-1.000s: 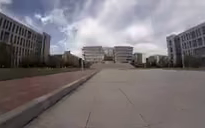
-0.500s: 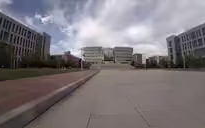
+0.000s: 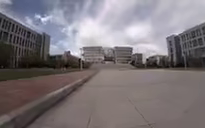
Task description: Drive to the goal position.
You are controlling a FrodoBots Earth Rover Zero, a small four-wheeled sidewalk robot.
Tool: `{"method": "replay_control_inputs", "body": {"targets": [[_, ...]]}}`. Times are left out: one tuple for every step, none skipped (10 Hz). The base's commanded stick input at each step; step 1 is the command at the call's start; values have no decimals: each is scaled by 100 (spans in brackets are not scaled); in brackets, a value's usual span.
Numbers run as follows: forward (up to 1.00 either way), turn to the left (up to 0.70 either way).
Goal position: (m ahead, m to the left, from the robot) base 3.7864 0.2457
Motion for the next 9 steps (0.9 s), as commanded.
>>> {"method": "replay_control_inputs", "body": {"targets": [[70, 0], [70, 0], [70, 0], [70, 0], [70, 0], [70, 0], [70, 0], [70, 0], [70, 0]]}}
